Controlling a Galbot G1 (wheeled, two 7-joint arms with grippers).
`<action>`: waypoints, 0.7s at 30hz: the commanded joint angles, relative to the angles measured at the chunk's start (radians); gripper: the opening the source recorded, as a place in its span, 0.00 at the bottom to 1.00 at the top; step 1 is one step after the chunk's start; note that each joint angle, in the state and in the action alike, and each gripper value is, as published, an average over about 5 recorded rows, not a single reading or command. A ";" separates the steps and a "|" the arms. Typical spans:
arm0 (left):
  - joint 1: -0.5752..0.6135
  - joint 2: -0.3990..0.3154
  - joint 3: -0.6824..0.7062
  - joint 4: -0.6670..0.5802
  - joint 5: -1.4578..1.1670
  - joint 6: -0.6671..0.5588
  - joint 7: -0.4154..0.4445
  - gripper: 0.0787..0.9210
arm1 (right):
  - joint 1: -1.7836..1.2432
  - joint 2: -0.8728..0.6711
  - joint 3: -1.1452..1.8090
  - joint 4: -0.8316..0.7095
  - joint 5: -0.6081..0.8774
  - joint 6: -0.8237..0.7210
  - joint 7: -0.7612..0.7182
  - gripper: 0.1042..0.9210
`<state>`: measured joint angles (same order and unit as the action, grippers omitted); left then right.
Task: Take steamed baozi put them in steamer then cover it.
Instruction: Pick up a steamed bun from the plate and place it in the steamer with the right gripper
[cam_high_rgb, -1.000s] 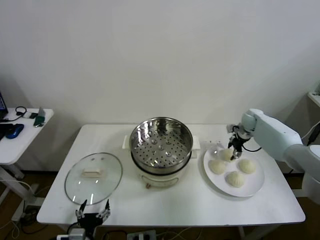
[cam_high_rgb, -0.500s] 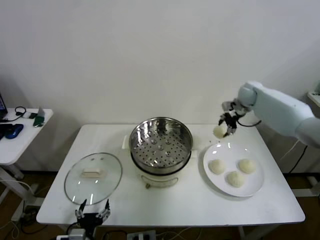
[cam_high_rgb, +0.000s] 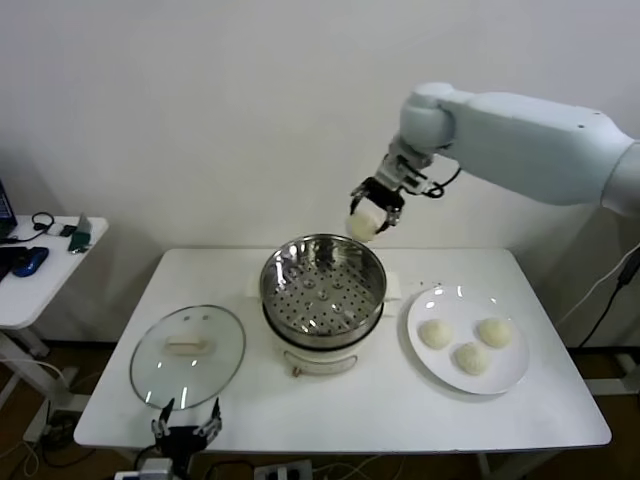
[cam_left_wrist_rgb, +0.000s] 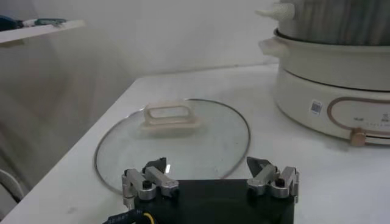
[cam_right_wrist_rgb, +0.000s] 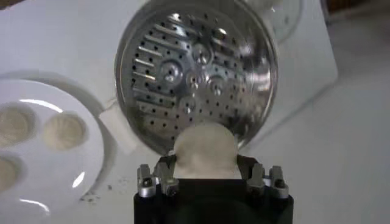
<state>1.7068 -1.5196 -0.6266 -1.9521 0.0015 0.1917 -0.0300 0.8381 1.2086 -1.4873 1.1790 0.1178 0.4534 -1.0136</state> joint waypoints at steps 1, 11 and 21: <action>0.001 0.004 -0.005 -0.008 -0.001 0.002 -0.001 0.88 | -0.110 0.156 -0.010 -0.075 -0.251 0.154 0.055 0.70; 0.002 0.002 -0.004 0.000 -0.003 -0.004 -0.004 0.88 | -0.324 0.213 0.063 -0.283 -0.394 0.177 0.116 0.70; -0.002 0.000 -0.005 0.015 -0.002 -0.014 -0.008 0.88 | -0.405 0.272 0.159 -0.468 -0.503 0.235 0.164 0.70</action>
<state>1.7032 -1.5188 -0.6315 -1.9442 -0.0010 0.1818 -0.0364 0.5303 1.4245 -1.3920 0.8720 -0.2655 0.6402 -0.8908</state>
